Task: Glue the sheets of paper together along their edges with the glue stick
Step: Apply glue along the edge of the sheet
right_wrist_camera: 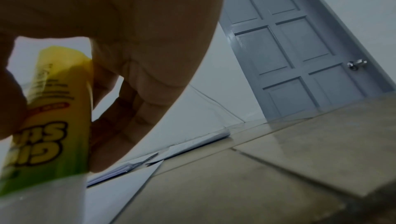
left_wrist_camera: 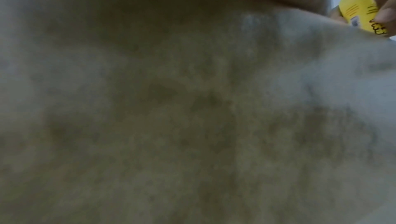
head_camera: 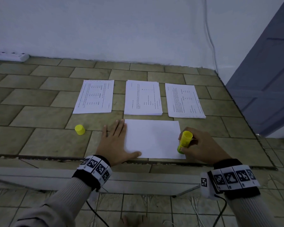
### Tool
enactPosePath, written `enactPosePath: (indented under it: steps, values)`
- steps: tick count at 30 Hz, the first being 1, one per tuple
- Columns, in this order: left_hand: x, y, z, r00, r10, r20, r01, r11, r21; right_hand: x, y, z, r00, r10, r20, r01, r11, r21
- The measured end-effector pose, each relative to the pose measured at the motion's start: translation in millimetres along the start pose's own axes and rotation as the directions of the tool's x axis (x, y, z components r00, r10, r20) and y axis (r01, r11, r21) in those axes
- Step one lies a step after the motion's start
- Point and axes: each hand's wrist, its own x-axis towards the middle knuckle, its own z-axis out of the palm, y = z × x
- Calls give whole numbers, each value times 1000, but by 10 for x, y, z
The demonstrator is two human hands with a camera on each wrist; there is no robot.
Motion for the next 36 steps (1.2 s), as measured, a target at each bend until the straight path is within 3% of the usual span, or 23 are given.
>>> enactPosePath:
  steps: [9, 22, 26, 31, 33, 36]
  values:
    - [-17, 8, -9, 1000, -3, -8, 3, 1000, 0, 364, 108, 11, 995, -54, -78, 45, 992, -116]
    - [-13, -4, -8, 1000, 3, 2, -3, 1000, 3, 888, 168, -115, 984, 60, -170, -93, 977, -192]
    - [-21, 1, -10, 1000, 1, -4, -1, 1000, 3, 794, 166, -246, 963, 186, -197, -242, 918, -315]
    - [-9, -8, 4, 1000, 6, -7, -6, 1000, -1, 625, 244, -308, 913, 407, 5, -307, 697, -649]
    - [-6, -10, 10, 1000, 8, -8, -8, 1000, 2, 557, 272, -317, 896, 443, 25, -328, 699, -635]
    - [-9, -15, 17, 1000, 15, -13, -15, 1000, 12, 529, 314, -410, 894, 442, -71, -426, 789, -444]
